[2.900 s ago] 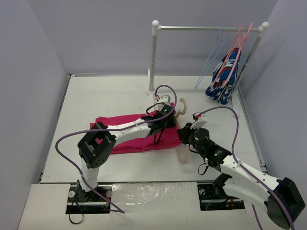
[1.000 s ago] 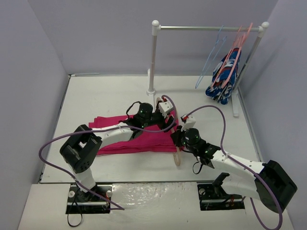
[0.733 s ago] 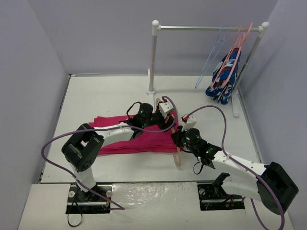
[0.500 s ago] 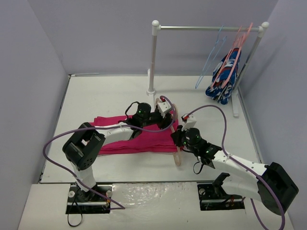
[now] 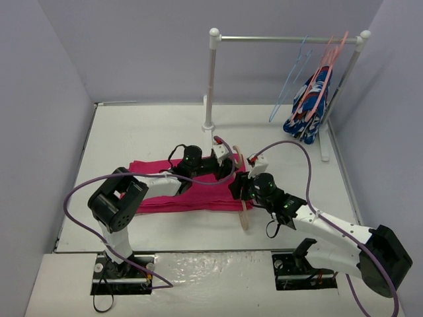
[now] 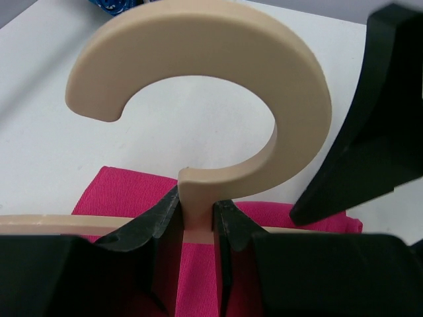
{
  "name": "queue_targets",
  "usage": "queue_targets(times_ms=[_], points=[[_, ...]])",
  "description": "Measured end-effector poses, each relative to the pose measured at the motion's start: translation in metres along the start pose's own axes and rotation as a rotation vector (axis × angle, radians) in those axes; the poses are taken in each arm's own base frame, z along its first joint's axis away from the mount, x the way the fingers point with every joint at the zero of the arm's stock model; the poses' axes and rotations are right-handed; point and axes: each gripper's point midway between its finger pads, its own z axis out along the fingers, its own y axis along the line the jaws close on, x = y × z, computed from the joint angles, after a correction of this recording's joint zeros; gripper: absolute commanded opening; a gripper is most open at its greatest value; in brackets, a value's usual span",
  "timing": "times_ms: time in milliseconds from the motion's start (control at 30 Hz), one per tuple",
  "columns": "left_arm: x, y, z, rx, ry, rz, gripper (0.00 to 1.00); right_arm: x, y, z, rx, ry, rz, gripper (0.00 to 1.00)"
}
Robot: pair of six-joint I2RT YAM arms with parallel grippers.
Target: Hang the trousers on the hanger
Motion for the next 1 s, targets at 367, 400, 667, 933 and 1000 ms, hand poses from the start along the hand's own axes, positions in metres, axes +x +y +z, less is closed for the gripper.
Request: queue_targets(times_ms=[367,400,667,933,1000], points=[[0.004,0.003,-0.021,0.047,-0.017,0.010,0.00,-0.070,-0.021,-0.014,0.090,-0.037,0.113,0.70],[0.005,0.003,-0.022,0.053,-0.016,0.010,0.00,-0.069,-0.032,-0.013,0.112,-0.024,0.137,0.71],[0.005,0.001,-0.024,0.072,-0.021,0.014,0.00,-0.015,-0.069,0.018,0.132,0.225,0.275,0.71],[0.007,-0.005,-0.032,0.073,-0.026,0.017,0.00,0.024,-0.064,0.050,0.049,0.337,0.372,0.68],[0.007,-0.007,-0.035,0.074,-0.027,0.017,0.00,0.037,-0.062,0.055,0.025,0.362,0.398,0.67]])
